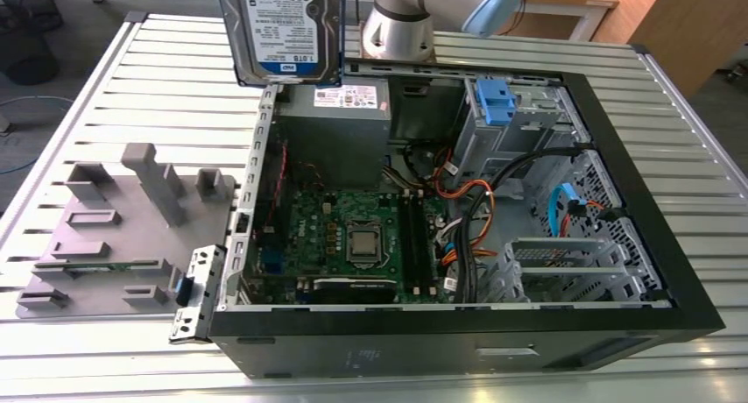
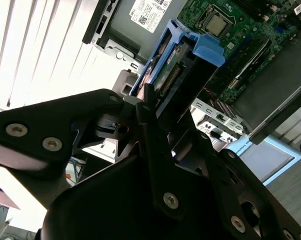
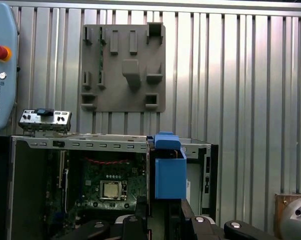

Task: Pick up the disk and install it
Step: 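Pick up the disk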

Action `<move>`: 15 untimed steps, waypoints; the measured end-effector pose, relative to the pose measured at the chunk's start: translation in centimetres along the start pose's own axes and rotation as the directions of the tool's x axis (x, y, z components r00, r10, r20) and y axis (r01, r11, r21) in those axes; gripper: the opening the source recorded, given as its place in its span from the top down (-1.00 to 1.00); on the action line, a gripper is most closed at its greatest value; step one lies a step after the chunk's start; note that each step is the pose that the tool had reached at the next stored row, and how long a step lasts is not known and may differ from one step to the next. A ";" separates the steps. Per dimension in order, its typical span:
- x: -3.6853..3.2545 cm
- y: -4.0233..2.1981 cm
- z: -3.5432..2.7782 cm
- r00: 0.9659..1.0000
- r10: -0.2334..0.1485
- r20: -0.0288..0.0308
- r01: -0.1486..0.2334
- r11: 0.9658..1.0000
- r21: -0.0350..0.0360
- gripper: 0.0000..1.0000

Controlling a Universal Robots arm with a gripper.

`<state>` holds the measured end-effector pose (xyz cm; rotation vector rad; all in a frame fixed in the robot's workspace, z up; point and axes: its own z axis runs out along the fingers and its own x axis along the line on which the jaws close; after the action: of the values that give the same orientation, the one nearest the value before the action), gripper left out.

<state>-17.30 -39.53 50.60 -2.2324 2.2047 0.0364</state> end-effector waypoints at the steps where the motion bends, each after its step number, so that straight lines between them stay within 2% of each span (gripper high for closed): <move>1: 0.00 0.00 0.00 1.000 0.000 0.000 0.000 1.000 0.000 0.30; 8: 0.00 -0.18 0.00 1.000 0.000 0.000 0.000 1.000 0.000 0.30; 15: 0.01 -0.96 0.00 1.000 0.000 0.000 0.000 1.000 0.000 0.30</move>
<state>-16.33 -39.53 50.59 -2.2324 2.2047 0.0365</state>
